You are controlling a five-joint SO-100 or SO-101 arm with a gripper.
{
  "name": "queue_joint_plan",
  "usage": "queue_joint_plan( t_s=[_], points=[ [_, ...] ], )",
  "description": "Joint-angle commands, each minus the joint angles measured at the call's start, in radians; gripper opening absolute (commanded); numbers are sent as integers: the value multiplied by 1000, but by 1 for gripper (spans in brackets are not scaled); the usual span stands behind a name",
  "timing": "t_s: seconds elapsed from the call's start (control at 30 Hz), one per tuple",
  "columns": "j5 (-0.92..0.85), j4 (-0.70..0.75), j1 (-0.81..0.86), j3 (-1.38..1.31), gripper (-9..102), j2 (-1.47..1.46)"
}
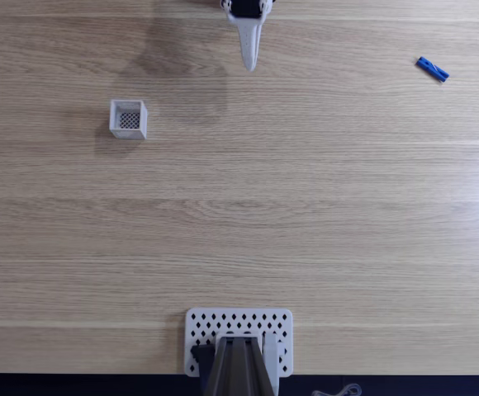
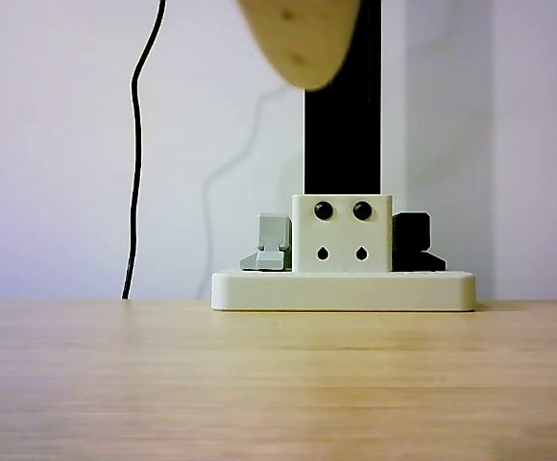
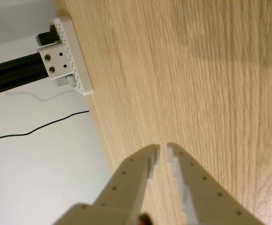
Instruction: Grasp a peg and put it in the crate.
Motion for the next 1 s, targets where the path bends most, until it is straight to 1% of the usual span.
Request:
queue_joint_plan(
  t_s=[0.0, 0.8, 0.87, 0.97],
  points=[
    [-2, 9, 0, -12, -1, 17],
    [-2, 5, -2, -15, -1, 11],
    [-3, -6, -3, -20, -1, -17],
    [-6, -28, -12, -72, 0, -155]
  ],
)
